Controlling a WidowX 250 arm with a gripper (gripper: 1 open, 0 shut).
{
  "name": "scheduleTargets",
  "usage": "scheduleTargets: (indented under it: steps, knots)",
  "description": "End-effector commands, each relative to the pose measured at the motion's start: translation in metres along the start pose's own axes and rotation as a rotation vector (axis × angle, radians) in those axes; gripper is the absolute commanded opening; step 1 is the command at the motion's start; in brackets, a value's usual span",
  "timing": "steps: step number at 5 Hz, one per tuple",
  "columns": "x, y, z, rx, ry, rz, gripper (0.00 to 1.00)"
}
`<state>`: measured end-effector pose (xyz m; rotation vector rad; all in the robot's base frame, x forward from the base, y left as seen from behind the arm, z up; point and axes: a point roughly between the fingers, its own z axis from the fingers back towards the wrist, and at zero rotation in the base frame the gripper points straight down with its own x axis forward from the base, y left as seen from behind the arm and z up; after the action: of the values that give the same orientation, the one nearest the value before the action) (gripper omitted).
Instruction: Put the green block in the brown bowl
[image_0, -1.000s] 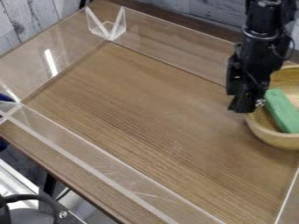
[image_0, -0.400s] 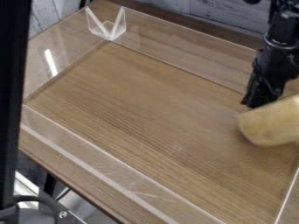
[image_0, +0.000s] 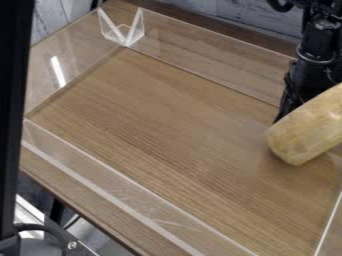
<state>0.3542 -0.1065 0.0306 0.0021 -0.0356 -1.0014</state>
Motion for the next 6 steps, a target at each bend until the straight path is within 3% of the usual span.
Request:
scheduleTargets:
  steps: [1,2,4,6]
  knots:
    - [0.007,-0.009,-0.007,0.009,-0.018,-0.012,0.0]
    - [0.008,-0.013,-0.015,0.006,-0.024,-0.014,0.0]
    - [0.008,-0.013,-0.02,-0.032,0.018,-0.057,0.0]
    - [0.013,-0.022,-0.021,-0.081,0.035,-0.087,0.0]
